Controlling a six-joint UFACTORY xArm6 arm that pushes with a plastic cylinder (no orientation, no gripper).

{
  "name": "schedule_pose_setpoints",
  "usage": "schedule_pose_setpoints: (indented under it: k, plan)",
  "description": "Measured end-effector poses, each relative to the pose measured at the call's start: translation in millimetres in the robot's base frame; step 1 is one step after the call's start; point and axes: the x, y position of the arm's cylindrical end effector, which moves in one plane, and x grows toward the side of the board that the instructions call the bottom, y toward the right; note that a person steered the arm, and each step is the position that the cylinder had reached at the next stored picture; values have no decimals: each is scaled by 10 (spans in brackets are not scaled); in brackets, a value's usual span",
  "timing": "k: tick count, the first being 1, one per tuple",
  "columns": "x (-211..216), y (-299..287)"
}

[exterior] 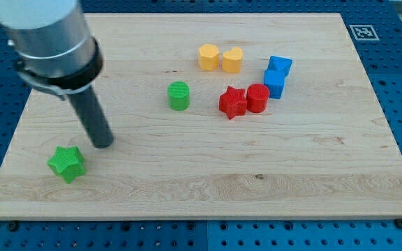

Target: Move the red star close to the red circle

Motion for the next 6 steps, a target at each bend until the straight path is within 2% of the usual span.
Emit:
schedule_pose_setpoints:
  k: [2,4,6]
  plan:
    - [-1,1204]
    - [-382,1352]
    - [-383,1352]
